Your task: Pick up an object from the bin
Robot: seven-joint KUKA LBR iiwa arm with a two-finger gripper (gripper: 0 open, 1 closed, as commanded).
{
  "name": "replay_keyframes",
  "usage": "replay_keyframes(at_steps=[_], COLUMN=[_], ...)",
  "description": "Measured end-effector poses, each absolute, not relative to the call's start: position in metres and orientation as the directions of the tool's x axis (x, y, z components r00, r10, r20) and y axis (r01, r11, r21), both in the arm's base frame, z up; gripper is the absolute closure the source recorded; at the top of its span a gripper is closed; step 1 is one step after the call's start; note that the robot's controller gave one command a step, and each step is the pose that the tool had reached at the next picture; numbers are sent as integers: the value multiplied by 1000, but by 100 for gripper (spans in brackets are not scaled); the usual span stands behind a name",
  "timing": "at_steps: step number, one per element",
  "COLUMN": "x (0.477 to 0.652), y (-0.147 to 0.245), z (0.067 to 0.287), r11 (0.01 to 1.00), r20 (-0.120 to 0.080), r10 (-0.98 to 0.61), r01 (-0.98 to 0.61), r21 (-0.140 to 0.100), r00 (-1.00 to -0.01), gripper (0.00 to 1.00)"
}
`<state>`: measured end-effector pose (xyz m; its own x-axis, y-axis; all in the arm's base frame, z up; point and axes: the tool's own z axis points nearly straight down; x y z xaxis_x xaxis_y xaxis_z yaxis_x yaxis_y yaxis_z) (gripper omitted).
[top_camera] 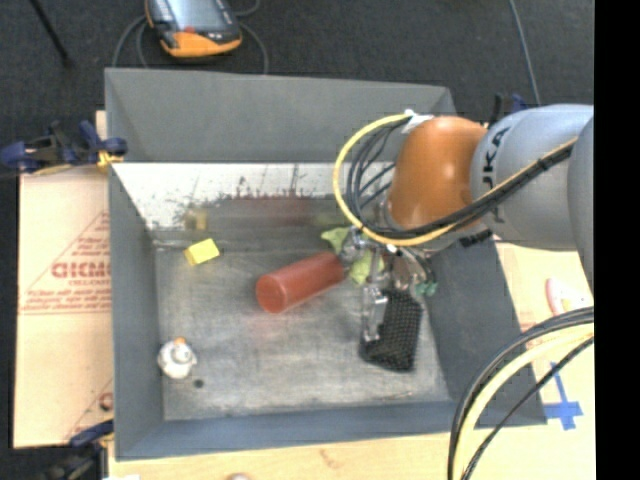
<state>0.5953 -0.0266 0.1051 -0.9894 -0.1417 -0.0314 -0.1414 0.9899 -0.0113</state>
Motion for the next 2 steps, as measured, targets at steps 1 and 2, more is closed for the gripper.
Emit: replay_keyframes(at_steps=[1,2], x=[594,640], y=[-24,18], z=[109,107], r11=[988,990], r20=[-22,-41], r10=[-154,-140], r01=[-154,-139], r21=[-8,-9], r00=[-988,-989], gripper=[0,0])
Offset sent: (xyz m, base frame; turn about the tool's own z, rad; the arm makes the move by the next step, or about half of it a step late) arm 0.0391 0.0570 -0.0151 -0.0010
